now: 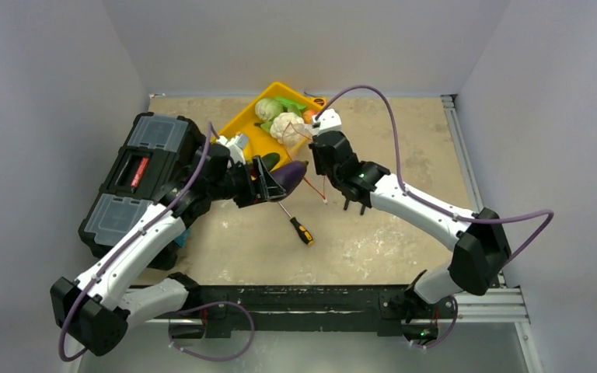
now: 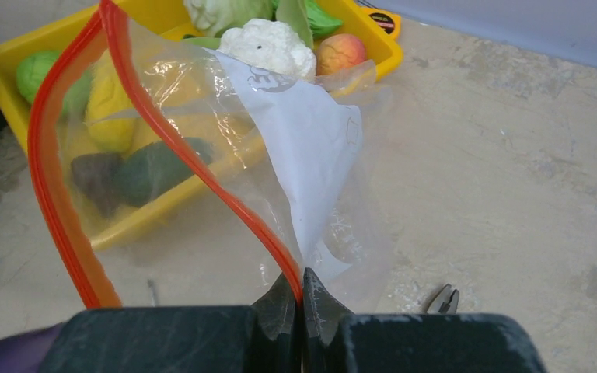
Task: Place the food in the zip-top bag and seal the zipper
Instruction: Place the fake vegetable in the zipper food storage bag.
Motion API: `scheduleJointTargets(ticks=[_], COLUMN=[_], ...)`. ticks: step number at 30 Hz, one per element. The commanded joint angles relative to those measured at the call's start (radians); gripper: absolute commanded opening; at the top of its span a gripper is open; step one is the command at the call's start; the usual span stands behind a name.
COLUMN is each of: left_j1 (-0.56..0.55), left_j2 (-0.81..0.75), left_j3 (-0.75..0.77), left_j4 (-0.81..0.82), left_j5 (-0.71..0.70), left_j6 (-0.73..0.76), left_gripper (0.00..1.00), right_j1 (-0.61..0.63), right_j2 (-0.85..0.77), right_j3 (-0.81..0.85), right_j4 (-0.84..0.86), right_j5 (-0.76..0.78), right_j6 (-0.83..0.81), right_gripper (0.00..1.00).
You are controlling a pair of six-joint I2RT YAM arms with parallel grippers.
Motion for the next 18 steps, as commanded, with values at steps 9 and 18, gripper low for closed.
scheduleJointTargets(ticks=[9,18], left_j1=[-0.025,-0.035], left_j2=[0.197,0.227], left_j3=[0.163,0.140], left_j4=[0.055,0.178], left_j5=[-0.010,0.000], left_j6=[-0.168,-0.203], left_gripper=[0.00,0.00], right_j1=[0.081,0.080], right_j2=[-0.135,-0.184], right_j3=[-0.142,-0.166], right_j4=[0.163,0.178], right_j5=[-0.166,-0.255], right_j6=[0.114,0.222], right_gripper=[0.00,0.00])
